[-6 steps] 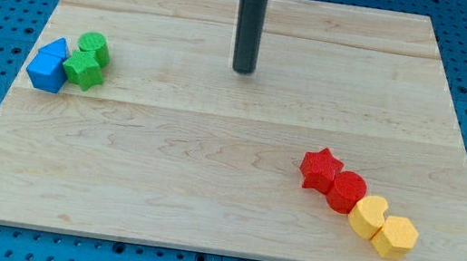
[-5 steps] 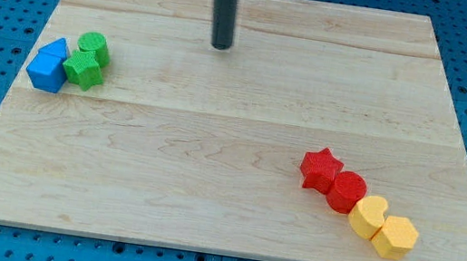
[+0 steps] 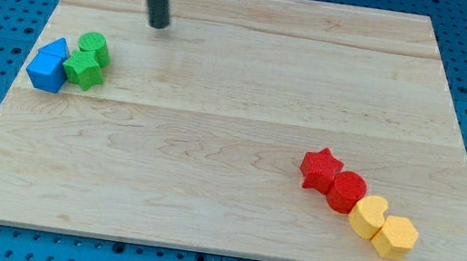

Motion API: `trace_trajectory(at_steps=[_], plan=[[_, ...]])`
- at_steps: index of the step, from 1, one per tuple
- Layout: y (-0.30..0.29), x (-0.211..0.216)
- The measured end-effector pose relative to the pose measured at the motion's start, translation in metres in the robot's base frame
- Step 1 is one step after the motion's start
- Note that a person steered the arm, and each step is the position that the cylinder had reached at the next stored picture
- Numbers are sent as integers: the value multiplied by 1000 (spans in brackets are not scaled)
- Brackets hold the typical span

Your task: Move the green star to the center of the board

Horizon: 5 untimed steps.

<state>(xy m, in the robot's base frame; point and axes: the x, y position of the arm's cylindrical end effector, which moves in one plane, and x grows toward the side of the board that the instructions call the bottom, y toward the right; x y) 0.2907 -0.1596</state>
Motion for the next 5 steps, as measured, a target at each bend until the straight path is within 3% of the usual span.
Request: trace_trajectory(at_steps=[3,5], plan=[[-145,63],[-145,95]])
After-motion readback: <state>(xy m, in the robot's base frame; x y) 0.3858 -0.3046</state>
